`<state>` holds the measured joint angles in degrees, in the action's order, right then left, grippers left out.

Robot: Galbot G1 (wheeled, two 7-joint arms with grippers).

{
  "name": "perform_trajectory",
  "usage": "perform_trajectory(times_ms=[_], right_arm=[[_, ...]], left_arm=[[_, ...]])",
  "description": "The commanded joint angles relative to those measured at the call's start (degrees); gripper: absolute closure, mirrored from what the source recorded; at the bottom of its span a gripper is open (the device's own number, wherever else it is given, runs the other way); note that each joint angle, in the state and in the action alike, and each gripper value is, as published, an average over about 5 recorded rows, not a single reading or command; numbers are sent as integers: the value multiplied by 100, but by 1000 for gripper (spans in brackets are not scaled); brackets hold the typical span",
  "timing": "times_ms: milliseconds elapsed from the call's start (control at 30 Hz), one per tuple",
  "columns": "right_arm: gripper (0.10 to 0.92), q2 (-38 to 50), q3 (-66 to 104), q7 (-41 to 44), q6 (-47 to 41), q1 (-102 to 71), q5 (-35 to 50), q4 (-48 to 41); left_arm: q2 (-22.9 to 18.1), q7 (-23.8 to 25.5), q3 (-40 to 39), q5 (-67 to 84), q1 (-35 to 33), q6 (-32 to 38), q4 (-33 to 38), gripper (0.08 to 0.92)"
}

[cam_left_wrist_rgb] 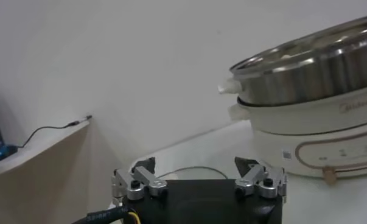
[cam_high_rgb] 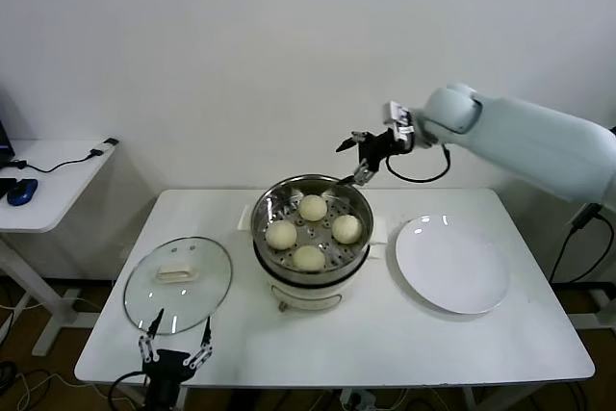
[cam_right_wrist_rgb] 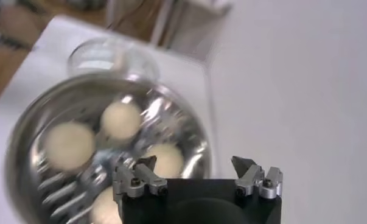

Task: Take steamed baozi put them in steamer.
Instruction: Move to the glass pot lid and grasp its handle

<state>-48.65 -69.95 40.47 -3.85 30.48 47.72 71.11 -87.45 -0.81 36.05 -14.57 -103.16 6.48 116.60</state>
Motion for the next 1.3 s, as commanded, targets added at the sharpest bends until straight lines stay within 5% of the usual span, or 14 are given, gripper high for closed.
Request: perform_trajectory(times_ms=[33, 400, 800, 1033, 1300], right_arm=[[203, 1632, 3248, -2151, 765, -2995, 290, 1354], [203, 1718, 6753, -2753, 956, -6749, -200, 2229], [203, 129, 9680, -2667, 521, -9885, -1259, 2663], [203, -586, 10405, -2462, 622, -10592, -1470, 2577], [203, -801, 10594, -2495, 730, -10834, -1714, 2505]], left_arm=[[-52, 28, 37, -36, 68, -48, 115, 177], [-21, 147, 222, -609, 248, -319, 443, 177], [471, 290, 675, -5115, 670, -289, 373, 177], [881, 256, 382, -7035, 1242, -199, -323, 177], [1029, 189, 112, -7525, 2177, -230, -1781, 177]])
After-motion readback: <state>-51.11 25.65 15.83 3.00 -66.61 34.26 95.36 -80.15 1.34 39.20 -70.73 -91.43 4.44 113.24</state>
